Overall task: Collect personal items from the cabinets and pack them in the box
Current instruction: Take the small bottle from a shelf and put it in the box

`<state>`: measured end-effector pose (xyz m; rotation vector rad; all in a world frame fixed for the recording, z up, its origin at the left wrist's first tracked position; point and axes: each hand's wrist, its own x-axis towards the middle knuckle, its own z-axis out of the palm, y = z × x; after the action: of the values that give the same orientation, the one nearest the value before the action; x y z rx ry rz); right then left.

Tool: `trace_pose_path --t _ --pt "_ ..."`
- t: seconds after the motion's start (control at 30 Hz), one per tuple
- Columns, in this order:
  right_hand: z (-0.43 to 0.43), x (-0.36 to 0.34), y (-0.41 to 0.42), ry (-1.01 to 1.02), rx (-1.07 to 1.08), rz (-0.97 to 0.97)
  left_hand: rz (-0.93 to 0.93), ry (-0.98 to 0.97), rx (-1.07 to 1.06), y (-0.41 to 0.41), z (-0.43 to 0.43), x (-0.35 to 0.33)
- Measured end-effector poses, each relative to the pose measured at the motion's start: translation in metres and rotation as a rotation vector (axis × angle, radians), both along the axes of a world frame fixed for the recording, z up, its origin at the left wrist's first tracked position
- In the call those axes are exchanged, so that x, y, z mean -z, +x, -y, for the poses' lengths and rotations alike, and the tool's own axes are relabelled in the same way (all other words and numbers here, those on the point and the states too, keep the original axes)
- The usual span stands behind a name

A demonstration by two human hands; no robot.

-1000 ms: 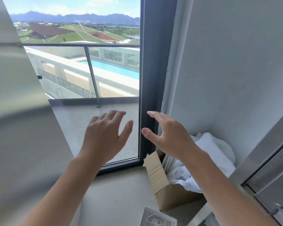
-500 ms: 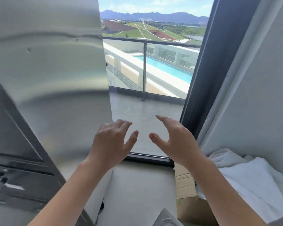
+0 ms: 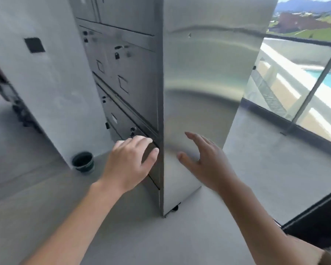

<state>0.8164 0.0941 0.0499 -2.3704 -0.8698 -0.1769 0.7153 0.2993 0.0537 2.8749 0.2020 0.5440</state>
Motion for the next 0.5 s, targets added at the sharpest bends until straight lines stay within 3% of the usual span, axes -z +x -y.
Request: trace_pose_path --t 0.3,0.5 --pt "-0.175 -0.016 -0.067 0.009 -0.455 -0.014 0.092 0.002 -0.483 -0.143 -0.109 -0.019" --pt "-0.279 -0.016 -0.113 0.013 -0.599 -0.031 0.073 0.001 -0.639 -0.205 -0.186 -0.018"
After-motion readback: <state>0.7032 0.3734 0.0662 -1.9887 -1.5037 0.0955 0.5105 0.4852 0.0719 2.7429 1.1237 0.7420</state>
